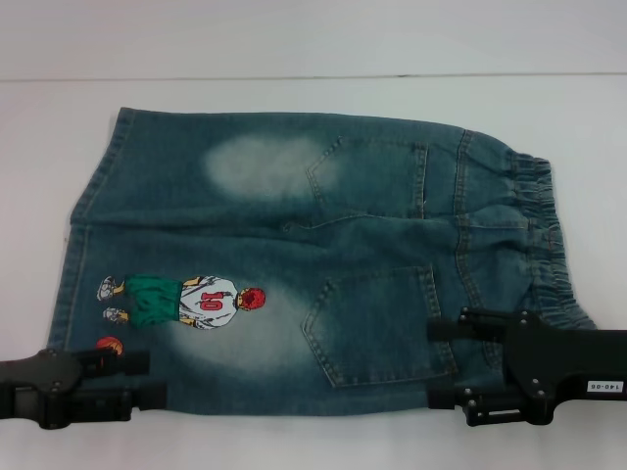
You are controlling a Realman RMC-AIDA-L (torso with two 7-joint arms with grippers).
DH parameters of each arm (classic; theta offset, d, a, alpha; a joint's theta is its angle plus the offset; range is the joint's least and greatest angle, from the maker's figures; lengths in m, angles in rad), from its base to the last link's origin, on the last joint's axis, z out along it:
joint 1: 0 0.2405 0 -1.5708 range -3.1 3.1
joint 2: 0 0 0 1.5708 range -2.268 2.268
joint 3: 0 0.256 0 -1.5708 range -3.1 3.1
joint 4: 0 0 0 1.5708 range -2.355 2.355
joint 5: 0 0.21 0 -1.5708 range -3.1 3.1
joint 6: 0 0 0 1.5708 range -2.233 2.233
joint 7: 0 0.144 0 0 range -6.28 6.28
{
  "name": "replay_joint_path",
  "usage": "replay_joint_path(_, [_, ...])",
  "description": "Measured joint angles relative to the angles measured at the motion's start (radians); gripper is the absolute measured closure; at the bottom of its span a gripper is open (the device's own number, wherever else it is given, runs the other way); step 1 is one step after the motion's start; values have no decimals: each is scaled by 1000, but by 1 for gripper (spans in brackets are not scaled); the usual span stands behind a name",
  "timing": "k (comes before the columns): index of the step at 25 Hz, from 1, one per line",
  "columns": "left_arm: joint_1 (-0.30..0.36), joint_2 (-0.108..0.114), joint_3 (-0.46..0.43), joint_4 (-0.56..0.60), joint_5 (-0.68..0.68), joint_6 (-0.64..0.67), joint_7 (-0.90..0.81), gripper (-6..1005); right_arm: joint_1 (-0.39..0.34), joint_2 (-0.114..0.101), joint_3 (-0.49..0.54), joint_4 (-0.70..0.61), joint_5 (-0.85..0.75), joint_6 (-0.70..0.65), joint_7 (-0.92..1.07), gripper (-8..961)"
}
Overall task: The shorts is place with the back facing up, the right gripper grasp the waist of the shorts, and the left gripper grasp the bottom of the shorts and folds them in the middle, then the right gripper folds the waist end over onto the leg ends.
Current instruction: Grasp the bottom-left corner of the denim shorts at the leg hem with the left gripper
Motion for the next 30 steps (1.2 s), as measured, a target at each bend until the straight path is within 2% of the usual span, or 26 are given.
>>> replay_joint_path(25, [-1,10,-8,8,5,1,-47,123,1,-1,3,-1,0,-1,0,90])
replay_joint_path(30, [-8,41,-13,73,18,2,-257,124,-1,-1,3,-1,-1,0,-14,94])
